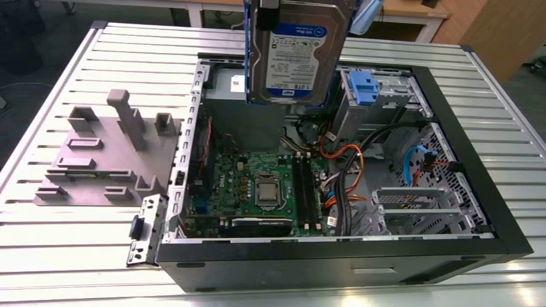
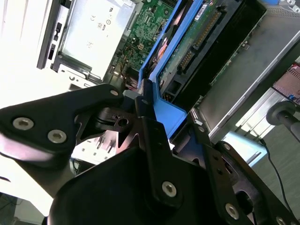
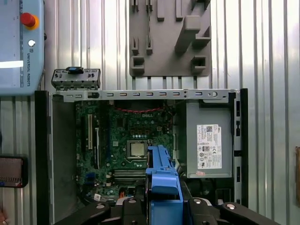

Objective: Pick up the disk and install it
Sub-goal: 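Insert the disk into the insertion slot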

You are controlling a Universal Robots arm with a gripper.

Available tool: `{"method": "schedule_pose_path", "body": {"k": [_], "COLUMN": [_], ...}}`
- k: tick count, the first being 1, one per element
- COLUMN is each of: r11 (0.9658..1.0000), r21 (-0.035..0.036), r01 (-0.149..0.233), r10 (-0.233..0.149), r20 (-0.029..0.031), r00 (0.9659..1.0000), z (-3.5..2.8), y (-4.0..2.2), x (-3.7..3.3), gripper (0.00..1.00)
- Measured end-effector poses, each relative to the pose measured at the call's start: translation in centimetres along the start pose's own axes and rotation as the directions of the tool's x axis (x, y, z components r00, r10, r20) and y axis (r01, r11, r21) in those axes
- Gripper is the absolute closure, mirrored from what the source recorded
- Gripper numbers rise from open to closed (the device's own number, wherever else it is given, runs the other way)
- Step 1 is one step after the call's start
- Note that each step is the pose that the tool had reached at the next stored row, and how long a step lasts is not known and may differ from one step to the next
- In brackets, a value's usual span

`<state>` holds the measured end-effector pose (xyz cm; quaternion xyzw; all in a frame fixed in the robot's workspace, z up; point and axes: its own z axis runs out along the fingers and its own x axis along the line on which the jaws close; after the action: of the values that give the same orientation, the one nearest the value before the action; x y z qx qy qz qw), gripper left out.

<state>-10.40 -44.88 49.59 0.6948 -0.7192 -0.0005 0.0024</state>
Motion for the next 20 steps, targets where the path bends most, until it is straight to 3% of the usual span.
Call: {"method": "schedule_pose_path", "body": {"k": [11,20], "r11": [1.0000,1.0000], "r21": [0.0000,-0.0001], "r01": [0.000,0.000], "r10": [0.000,0.000], "r20": [-0.0005,-0.0016], "r00": [1.0000,1.0000], "z": [0.01,0.03], "y": [-0.03,-0.08], "x": [0.96,2.20], "gripper": [0.64,0.64]}}
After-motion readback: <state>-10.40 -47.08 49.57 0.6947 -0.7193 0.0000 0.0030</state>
